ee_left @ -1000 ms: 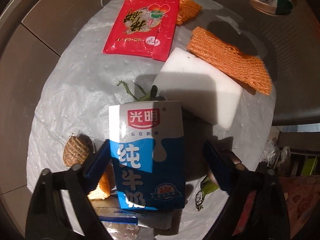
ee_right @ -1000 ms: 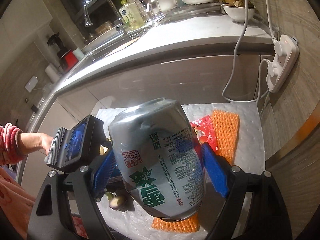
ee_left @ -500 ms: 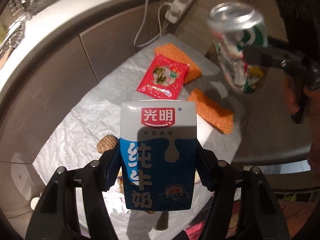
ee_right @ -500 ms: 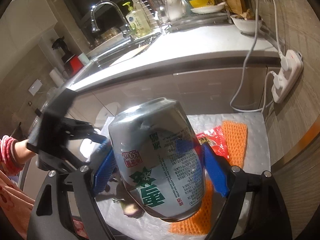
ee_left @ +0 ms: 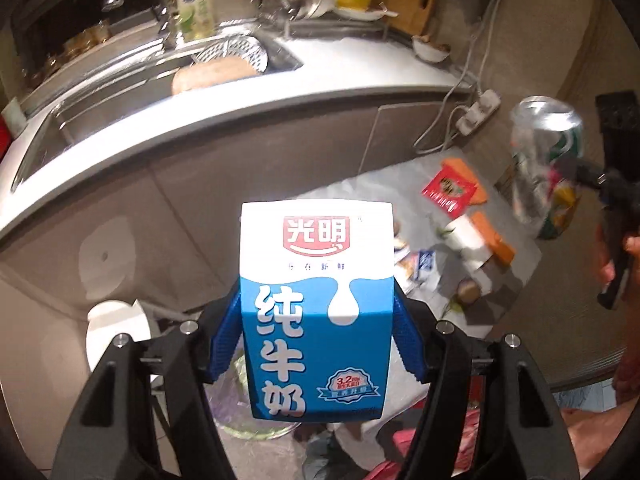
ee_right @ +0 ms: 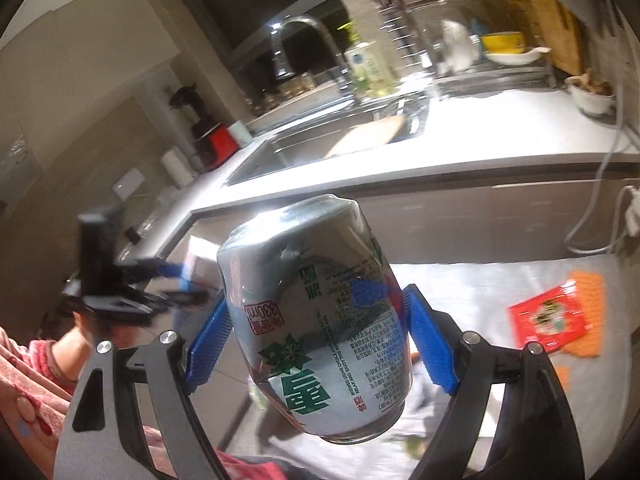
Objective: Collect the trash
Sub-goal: 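Carry the carton with the left tool while the right tool carries the can to the bin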
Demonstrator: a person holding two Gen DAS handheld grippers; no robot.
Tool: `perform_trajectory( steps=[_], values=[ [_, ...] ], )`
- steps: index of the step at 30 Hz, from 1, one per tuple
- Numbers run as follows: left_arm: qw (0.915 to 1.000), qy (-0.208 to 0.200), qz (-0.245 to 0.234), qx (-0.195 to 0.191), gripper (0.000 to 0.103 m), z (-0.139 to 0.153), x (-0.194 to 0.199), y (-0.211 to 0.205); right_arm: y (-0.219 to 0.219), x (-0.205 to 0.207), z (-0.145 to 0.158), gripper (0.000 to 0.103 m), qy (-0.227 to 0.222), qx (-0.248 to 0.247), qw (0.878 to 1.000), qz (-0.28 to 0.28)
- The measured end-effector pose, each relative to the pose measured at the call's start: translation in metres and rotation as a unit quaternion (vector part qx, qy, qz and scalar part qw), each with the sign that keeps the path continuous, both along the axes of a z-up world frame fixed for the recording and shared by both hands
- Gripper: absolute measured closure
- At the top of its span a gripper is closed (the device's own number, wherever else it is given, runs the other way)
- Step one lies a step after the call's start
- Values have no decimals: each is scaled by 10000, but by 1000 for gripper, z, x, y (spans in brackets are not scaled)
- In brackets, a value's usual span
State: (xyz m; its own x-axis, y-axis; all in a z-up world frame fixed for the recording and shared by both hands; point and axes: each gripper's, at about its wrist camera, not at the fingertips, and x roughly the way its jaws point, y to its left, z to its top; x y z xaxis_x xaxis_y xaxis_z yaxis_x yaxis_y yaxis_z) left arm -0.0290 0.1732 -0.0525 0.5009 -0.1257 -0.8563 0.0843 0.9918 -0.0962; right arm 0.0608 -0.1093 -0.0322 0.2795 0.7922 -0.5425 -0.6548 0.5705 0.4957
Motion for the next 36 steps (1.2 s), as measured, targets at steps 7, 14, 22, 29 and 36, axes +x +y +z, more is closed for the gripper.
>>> perform_trajectory(
  steps=[7,14,22,29,36],
  values=[
    [9937,1096,237,29,40,-142,-30,70,82,-42,13,20,195,-147,9992,307],
    [9875,1510,455,-64,39,-248,-26,93,131,-74,14,20,246,-662,9966,424],
    [9905,1318,361,-132,26,-242,-26,89,156,-82,-13,20,523,-983,9929,413],
    [9967,547,603,17,13,-124,-66,97,189,-74,-69,20,679,-1230,9883,595],
    [9941,-32,969,496,8,-33,-111,104,243,-76,-145,21,916,-1623,9770,1036]
  ],
)
